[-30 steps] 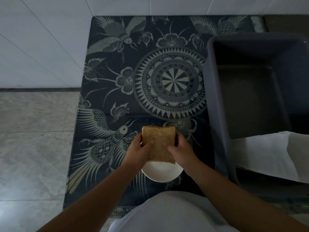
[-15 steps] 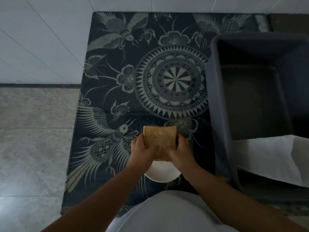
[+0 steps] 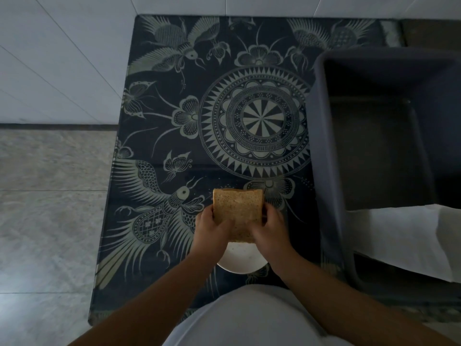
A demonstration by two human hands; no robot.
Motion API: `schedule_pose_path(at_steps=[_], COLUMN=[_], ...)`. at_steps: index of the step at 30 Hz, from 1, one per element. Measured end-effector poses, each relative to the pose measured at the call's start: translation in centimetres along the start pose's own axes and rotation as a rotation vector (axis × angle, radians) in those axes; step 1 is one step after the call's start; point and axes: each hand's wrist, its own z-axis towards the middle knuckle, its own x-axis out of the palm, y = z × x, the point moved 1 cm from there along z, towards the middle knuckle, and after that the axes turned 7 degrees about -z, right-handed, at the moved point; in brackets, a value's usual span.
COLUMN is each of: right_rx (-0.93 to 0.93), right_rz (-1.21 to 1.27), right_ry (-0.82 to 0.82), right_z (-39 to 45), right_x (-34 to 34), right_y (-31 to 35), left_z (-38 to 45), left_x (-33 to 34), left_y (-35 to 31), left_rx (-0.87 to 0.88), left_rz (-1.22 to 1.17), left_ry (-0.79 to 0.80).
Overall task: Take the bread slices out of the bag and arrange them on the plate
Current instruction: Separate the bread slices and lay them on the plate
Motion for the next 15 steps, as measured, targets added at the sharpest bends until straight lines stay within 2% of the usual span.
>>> schedule_pose_path(at_steps=[15], right_rx=[-0.004], right_rz=[-0.017], right_ry=[0.005], right_z=[-1.2], right_x=[0.2], right_y=[0.1], left_z=[-0.5], left_x=[-0.4], left_y=[1.7], left_rx=[0.066], left_rz=[0.059], left_ry=[-0.029])
